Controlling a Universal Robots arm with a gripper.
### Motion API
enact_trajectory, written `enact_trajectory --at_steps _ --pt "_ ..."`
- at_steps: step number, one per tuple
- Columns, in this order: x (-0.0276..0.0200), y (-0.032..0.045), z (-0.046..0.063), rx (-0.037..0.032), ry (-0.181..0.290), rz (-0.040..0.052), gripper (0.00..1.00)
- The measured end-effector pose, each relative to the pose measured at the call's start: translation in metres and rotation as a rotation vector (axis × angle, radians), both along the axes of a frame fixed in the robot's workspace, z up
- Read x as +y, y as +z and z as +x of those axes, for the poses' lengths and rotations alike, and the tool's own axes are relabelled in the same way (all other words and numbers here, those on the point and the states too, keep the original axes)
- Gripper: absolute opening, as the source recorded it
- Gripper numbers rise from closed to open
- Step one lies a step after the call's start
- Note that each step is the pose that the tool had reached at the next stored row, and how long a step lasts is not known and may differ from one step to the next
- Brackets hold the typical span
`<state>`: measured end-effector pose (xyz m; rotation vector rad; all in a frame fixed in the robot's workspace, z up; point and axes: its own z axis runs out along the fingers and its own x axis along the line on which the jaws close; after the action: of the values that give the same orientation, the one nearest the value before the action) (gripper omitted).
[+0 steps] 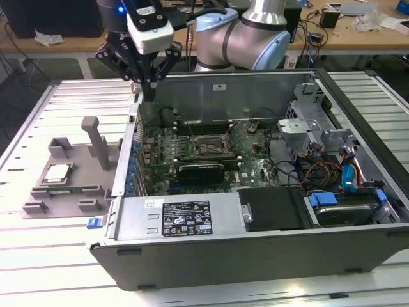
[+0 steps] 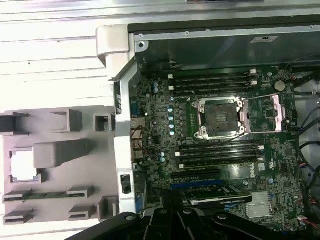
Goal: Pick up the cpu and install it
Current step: 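Reach for the cpu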
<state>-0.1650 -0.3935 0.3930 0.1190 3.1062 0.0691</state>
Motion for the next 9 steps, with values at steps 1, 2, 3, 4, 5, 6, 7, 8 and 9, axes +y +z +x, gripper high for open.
enact_trajectory --at_steps 1,2,3,4,5,6,7,8,9 --pt "0.0005 0.0 -0.003 -0.0004 0.0 0.0 0.11" --pt "0.0008 0.0 -0.005 -0.0008 0.0 0.0 0.11" --pt "0.0017 -0.0001 -0.01 -0.0018 -0.001 0.0 0.11" --pt "0.0021 -0.0002 -0.013 -0.0023 -0.001 0.0 0.11" --pt "0.0024 -0.0002 -0.015 -0.0028 -0.001 0.0001 0.11" --pt "0.0031 -0.0002 -0.019 -0.0035 -0.001 0.0 0.11" --pt "0.0036 -0.0002 -0.022 -0.0039 -0.002 -0.0001 0.11" --pt "0.004 -0.0002 -0.024 -0.0044 -0.002 0.0 0.11" --pt "0.0047 -0.0003 -0.029 -0.0054 -0.002 0.0 0.11"
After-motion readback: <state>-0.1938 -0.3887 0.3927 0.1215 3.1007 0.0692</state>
